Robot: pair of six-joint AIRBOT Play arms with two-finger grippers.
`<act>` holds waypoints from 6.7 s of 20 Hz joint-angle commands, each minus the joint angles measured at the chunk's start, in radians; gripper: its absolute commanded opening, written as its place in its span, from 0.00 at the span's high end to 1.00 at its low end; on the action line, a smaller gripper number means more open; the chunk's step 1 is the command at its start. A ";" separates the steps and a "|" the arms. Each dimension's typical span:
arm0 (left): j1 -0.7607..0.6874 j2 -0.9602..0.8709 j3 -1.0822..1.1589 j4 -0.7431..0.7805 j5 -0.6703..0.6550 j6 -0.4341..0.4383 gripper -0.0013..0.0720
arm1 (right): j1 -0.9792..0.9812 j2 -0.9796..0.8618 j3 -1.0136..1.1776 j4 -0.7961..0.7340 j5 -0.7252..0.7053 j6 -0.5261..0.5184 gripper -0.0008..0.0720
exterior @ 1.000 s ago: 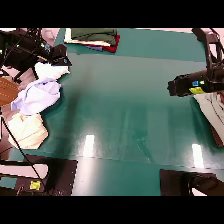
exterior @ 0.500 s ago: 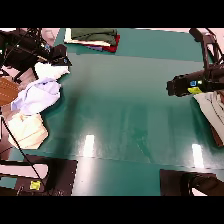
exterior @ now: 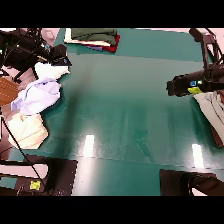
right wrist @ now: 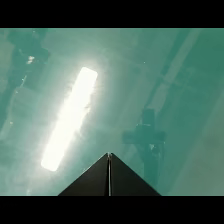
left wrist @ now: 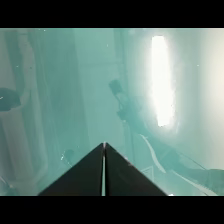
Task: Fold the shirts.
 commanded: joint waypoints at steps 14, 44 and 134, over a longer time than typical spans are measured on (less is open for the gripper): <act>0.000 -0.001 0.000 -0.069 0.238 -0.040 0.95 | 0.020 -0.008 0.000 0.007 -0.337 -0.048 0.96; 0.174 -0.087 -0.322 0.179 0.158 -0.315 0.95 | 0.032 -0.009 0.002 0.111 -0.368 -0.053 0.17; -0.213 0.101 0.107 0.467 0.499 0.171 0.95 | -0.667 -0.167 0.229 0.708 -0.346 -0.275 0.96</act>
